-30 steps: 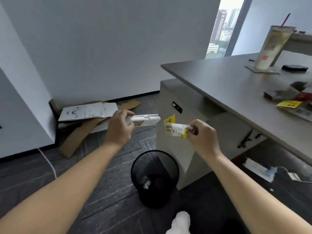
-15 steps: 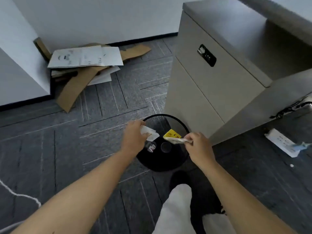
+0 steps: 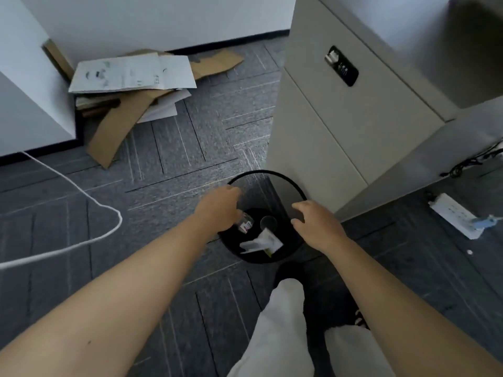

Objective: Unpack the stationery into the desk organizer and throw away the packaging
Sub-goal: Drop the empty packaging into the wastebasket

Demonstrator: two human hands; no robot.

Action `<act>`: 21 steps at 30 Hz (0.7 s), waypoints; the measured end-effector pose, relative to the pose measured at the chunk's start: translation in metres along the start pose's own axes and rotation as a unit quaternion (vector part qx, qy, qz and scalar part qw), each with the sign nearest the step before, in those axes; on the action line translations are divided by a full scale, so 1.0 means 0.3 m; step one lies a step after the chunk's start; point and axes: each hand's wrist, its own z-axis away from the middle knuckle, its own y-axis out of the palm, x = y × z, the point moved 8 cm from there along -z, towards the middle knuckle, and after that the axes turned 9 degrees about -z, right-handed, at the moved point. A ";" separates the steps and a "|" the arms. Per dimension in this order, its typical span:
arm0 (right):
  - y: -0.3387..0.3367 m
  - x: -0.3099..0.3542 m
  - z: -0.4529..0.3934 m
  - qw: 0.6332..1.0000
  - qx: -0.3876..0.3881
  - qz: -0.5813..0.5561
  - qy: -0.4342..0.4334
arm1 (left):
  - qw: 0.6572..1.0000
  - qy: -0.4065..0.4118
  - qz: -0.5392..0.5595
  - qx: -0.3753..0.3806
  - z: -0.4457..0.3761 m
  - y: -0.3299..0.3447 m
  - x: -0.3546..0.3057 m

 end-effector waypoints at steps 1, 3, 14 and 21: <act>-0.028 0.018 0.020 1.000 -0.007 0.007 -0.005 | 1.000 0.004 -0.019 -0.004 0.021 -0.034 -0.003; -0.094 0.060 0.072 0.999 -0.023 0.026 -0.014 | 0.999 0.017 -0.043 -0.019 0.072 -0.110 -0.019; -0.607 0.246 0.626 0.968 -0.231 0.057 -0.080 | 0.969 0.123 -0.024 -0.212 0.456 -0.651 -0.328; -0.877 0.118 0.982 0.930 -0.353 0.096 -0.048 | 0.929 0.221 -0.003 -0.298 0.625 -0.837 -0.705</act>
